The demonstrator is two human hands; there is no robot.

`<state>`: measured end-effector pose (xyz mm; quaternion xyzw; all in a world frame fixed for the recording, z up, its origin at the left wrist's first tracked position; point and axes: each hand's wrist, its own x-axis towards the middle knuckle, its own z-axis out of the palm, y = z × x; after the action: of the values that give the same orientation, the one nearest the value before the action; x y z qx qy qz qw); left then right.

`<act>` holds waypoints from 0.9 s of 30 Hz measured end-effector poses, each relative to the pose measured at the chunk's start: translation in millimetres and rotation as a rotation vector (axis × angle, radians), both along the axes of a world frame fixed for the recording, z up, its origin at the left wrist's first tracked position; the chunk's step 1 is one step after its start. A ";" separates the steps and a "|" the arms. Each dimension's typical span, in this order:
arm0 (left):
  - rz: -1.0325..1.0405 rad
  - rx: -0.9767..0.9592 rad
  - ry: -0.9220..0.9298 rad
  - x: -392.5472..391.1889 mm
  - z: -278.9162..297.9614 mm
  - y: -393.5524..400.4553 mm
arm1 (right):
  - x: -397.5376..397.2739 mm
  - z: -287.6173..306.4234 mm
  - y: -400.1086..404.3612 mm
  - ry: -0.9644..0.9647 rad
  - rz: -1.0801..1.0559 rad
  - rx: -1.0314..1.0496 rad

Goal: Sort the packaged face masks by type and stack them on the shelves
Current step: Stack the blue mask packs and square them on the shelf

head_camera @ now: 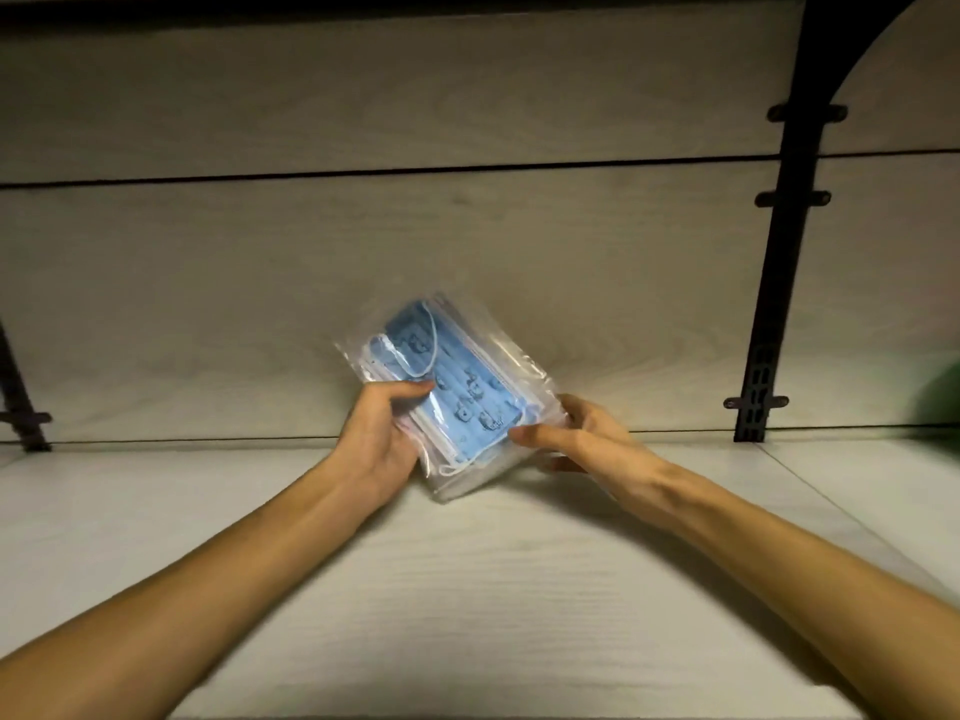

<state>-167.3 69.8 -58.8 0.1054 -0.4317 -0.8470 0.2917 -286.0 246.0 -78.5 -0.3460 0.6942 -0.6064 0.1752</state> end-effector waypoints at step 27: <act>-0.356 -0.066 0.006 11.8 -12.2 -16.3 | -1.7 -4.5 0.1 -0.187 0.188 -0.232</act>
<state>-155.5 53.5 -71.0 0.0152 -0.4704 -0.8709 0.1418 -287.7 246.0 -83.1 -0.3694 0.5647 -0.6931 0.2535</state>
